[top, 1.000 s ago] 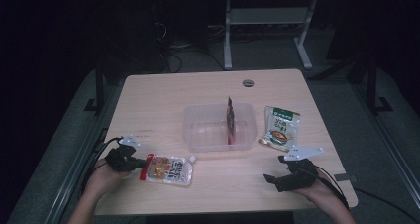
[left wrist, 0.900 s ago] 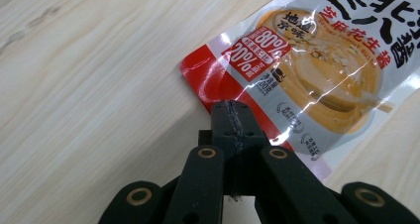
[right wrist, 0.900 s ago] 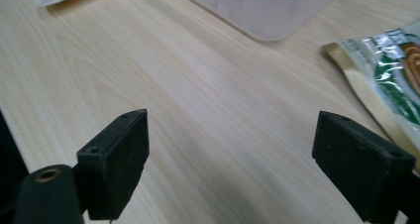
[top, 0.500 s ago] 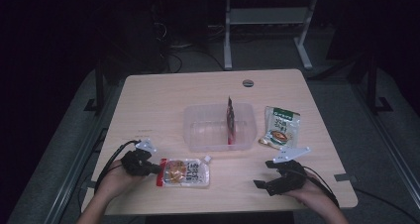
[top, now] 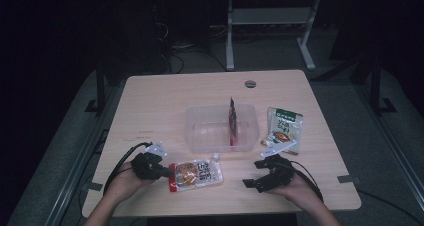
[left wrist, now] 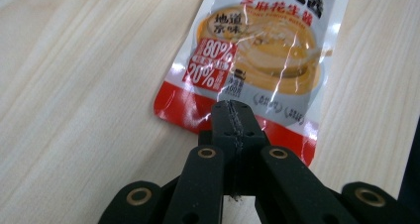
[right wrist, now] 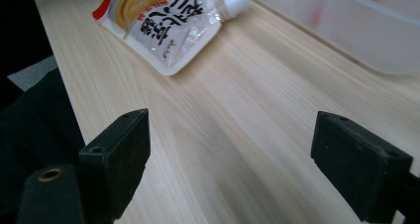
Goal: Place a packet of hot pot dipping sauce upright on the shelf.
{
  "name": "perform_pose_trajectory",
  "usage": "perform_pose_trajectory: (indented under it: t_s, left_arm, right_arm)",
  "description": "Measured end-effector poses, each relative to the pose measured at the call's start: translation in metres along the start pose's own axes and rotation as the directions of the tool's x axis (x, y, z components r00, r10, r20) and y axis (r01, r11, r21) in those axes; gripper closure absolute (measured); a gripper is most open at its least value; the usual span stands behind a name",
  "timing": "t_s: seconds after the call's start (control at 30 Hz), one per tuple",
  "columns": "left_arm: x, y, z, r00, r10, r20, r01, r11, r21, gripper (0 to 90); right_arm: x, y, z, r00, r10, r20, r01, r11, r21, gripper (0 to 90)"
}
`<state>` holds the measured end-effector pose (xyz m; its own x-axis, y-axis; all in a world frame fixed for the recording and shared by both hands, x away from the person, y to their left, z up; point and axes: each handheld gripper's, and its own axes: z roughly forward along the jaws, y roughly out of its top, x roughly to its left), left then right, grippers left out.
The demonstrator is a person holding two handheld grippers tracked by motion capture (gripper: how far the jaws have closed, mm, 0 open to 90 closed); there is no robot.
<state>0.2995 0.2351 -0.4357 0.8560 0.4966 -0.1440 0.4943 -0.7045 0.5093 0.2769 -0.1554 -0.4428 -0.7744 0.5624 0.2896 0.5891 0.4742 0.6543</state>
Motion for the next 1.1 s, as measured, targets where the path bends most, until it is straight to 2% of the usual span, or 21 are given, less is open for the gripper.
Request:
perform_pose_trajectory:
  t_s: [0.07,0.13,0.23,0.27,0.3,0.33,0.57,0.63,0.9,0.93,1.1]
  left_arm:
    - [0.0,0.001,0.002,0.9999,0.017,0.003,-0.017,0.9999,0.003,89.9]
    - [0.0,0.002,0.004,0.9996,0.027,0.005,-0.027,0.9996,0.0,89.9]
    - [-0.001,0.002,0.007,0.9999,0.012,0.006,-0.012,0.9999,0.0,89.9]
    - [0.0,0.003,0.008,0.9996,0.027,0.005,-0.027,0.9996,0.011,89.9]
    - [-0.001,0.002,0.01,0.9999,0.015,0.005,-0.015,0.9998,0.009,90.0]
    - [-0.001,0.002,0.011,0.9997,0.025,0.0,-0.025,0.9996,0.016,90.0]
    - [-0.001,0.003,0.013,0.9997,0.024,0.003,-0.024,0.9994,0.025,90.0]
    - [-0.002,0.003,0.014,0.9994,0.036,-0.003,-0.035,0.9989,0.032,90.0]
    - [0.0,0.002,0.014,0.9998,0.018,0.008,-0.018,0.9995,0.026,90.0]
    - [0.0,0.002,0.014,0.9999,0.007,0.011,-0.007,0.9997,0.024,90.0]
    - [0.0,0.002,0.014,0.9999,0.009,0.01,-0.009,0.9997,0.022,90.0]
  right_arm:
    - [0.003,0.006,0.009,0.9998,-0.019,0.003,0.019,1.0,0.014,15.0]
    - [0.006,0.012,0.017,0.9996,-0.022,-0.019,0.023,1.0,0.018,15.2]
    - [0.009,0.022,0.028,0.9987,-0.043,-0.027,0.044,0.999,0.028,15.2]
    - [0.01,0.024,0.031,0.9985,-0.043,-0.035,0.044,0.999,0.027,15.2]
    - [0.01,0.026,0.034,0.9982,-0.043,-0.043,0.044,0.999,0.032,15.8]
    - [0.01,0.028,0.037,0.9977,-0.043,-0.052,0.045,0.998,0.032,17.0]
    - [0.007,0.038,0.053,0.9953,-0.008,-0.097,0.012,0.999,0.035,23.5]
    - [0.006,0.039,0.057,0.9943,-0.001,-0.106,0.005,0.999,0.037,25.3]
    - [0.004,0.04,0.067,0.9862,0.03,-0.163,-0.02,0.998,0.066,35.9]
    - [0.004,0.04,0.067,0.9866,0.03,-0.16,-0.019,0.997,0.07,37.7]
    - [0.003,0.045,0.075,0.9848,0.047,-0.168,-0.035,0.997,0.073,45.6]
